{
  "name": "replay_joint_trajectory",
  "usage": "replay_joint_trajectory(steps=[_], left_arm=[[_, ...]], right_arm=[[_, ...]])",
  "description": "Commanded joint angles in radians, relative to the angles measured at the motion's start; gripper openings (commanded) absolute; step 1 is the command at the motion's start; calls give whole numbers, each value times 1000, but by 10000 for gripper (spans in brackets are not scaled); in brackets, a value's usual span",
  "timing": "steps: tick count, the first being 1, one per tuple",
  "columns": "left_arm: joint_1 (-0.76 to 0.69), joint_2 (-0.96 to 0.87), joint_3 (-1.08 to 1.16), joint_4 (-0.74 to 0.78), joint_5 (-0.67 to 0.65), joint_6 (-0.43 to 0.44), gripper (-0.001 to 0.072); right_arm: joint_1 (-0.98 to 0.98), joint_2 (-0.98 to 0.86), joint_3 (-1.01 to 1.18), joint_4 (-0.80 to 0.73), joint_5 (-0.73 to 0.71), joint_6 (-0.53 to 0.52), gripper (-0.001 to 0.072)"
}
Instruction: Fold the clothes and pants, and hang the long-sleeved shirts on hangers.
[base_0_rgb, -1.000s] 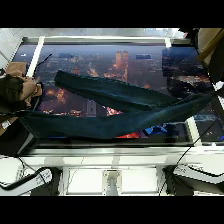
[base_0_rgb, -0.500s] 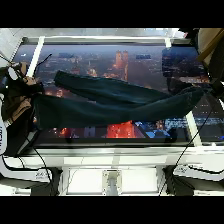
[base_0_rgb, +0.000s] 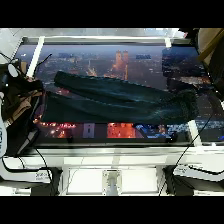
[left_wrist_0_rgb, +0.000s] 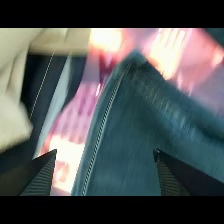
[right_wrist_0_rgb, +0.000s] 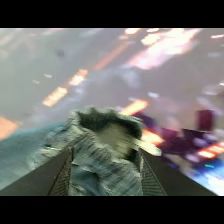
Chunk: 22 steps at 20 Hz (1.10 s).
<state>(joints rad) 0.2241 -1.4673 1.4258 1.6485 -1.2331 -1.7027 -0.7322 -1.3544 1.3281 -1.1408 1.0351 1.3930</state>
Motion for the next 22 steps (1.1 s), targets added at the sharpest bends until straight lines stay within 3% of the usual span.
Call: replay_joint_trajectory(steps=[1, 5, 7, 10, 12, 14, 16, 22], left_arm=[[22, 133, -128, -20, -170, -3, 717], [23, 332, -524, -178, -103, -25, 714], [23, 445, -681, -328, 54, -54, 714], [55, 619, -808, -348, 367, -226, 713], [140, 622, -838, -367, 343, -246, 713], [231, 583, -849, -415, 319, -245, 713], [292, 542, -849, -505, 343, -184, 712], [287, 363, -848, -608, 397, -84, 708]], right_arm=[[-79, 63, 8, -132, 179, -106, 455], [-186, 70, -75, -124, 428, -300, 455], [-211, 70, -151, -88, 388, -322, 455], [-214, 70, -240, -10, 317, -342, 455], [-214, 70, -272, 31, 268, -342, 454], [-214, 70, -282, 42, 259, -342, 455], [-214, 71, -282, 42, 263, -342, 455], [-214, 71, -282, 112, 286, -341, 455]])
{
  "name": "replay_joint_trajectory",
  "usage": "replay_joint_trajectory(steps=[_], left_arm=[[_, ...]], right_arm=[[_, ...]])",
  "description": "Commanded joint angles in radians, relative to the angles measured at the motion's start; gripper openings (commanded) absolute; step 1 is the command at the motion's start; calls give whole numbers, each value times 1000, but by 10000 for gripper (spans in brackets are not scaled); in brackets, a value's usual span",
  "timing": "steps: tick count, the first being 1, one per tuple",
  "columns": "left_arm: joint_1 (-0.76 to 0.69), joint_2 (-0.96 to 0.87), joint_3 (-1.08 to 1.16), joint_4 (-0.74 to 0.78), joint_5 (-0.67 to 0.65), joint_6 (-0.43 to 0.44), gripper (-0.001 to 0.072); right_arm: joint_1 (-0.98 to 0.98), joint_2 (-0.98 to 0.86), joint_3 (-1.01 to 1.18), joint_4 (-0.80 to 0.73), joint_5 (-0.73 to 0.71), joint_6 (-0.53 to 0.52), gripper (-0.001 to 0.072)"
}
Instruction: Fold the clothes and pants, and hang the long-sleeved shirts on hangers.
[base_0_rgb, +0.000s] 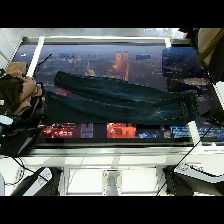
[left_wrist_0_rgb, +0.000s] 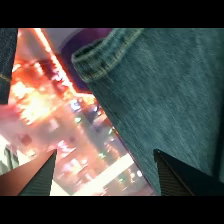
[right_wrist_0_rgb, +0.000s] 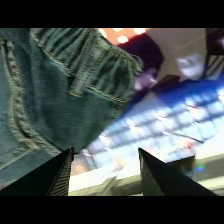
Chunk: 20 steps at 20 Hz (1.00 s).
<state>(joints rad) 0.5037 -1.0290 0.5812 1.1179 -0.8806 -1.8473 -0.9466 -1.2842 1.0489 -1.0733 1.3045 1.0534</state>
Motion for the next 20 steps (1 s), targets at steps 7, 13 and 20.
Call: replay_joint_trajectory(steps=[7, 13, 20], left_arm=[[7, -171, -3, -233, 180, 165, 481], [7, -193, 8, -233, 229, 207, 15], [7, -138, 169, -229, 151, 293, 12]], right_arm=[[0, 0, -2, 95, 43, -1, 454], [0, 4, -2, 125, 48, -1, 454], [-1, 26, -117, 62, 19, -56, 455]])
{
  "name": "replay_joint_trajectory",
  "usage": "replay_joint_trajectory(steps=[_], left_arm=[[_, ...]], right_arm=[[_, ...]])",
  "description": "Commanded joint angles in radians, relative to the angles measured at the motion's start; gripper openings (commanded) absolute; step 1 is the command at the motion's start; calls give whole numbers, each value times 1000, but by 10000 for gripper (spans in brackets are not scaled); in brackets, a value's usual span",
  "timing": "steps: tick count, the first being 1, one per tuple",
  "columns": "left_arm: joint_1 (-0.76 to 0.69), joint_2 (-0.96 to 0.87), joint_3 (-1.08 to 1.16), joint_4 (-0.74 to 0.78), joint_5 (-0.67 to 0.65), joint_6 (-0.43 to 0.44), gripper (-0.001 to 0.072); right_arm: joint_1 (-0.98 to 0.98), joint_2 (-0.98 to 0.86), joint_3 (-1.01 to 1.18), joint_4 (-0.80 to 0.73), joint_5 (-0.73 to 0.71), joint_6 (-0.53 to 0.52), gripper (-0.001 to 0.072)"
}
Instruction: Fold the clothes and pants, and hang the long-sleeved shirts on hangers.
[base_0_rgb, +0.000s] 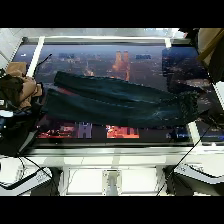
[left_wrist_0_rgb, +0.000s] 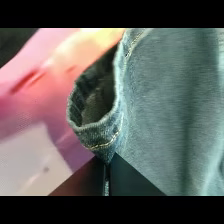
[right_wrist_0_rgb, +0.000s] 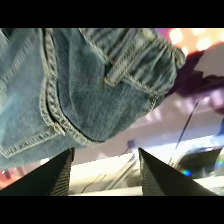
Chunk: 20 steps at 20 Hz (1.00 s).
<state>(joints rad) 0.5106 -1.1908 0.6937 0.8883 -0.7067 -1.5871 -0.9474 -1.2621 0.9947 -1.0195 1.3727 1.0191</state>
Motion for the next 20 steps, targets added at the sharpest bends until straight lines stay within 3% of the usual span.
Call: replay_joint_trajectory(steps=[1, 5, 9, 14, 20], left_arm=[[0, 32, 69, 1, -33, 33, 12], [0, 69, 95, 0, -51, 51, 12], [0, 75, 96, 1, -57, 70, 12], [0, 75, 95, 1, -69, 89, 12], [0, 75, 95, 1, -69, 111, 13]], right_arm=[[0, 2, -105, 35, -124, -22, 456], [0, 0, -181, 53, -329, 25, 458], [0, -23, -181, 24, -332, 40, 458], [-8, -25, -181, -146, -262, 73, 458], [-1, -55, -189, -2, -320, 60, 454]])
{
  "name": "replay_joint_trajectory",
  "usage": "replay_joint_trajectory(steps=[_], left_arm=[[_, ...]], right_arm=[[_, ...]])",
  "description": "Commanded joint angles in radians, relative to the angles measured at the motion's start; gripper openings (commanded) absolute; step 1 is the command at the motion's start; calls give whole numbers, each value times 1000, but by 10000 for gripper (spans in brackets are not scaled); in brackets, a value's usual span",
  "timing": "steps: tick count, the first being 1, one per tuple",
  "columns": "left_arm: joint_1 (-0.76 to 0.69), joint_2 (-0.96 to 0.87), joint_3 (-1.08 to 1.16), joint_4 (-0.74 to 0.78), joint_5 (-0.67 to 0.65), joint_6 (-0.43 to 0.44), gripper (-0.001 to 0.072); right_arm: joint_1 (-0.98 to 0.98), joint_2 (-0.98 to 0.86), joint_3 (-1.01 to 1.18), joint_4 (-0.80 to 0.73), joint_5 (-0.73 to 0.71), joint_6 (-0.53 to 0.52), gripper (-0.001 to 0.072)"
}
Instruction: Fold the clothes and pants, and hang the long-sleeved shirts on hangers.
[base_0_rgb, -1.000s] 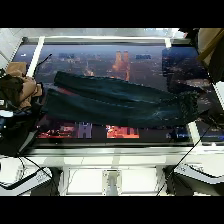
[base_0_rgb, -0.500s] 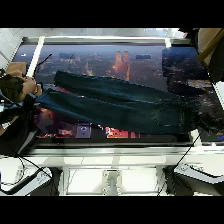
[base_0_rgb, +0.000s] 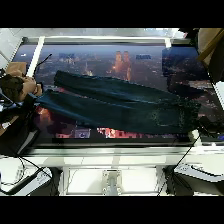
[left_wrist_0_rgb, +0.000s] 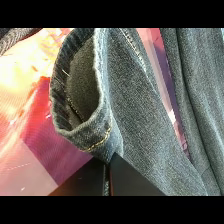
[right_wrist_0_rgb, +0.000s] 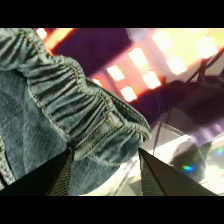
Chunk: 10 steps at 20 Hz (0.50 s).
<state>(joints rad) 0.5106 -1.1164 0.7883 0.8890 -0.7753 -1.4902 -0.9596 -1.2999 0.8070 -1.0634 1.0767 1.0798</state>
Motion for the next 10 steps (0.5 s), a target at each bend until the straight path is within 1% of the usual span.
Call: replay_joint_trajectory(steps=[1, 3, 4, 5, 6, 8, 10], left_arm=[[0, 1, 1, 0, 0, 17, 12], [0, 1, 1, 0, 0, 17, 12], [0, 1, 1, 0, 0, 17, 12], [0, 1, 1, 0, -2, 17, 12], [0, 1, 1, 0, -5, 17, 12], [2, 5, 2, 0, -6, 17, 12], [2, 23, 12, 12, -20, 17, 12]], right_arm=[[25, -32, -2, 57, -33, -1, 453], [64, -66, -2, 64, -51, -1, 452], [85, -84, -2, 66, -61, -1, 440], [104, -98, -1, 65, -70, -1, 280], [113, -98, 0, 65, -77, -1, 52], [105, -85, 26, 53, -41, -1, 43], [80, -53, 84, 18, 47, 0, 42]])
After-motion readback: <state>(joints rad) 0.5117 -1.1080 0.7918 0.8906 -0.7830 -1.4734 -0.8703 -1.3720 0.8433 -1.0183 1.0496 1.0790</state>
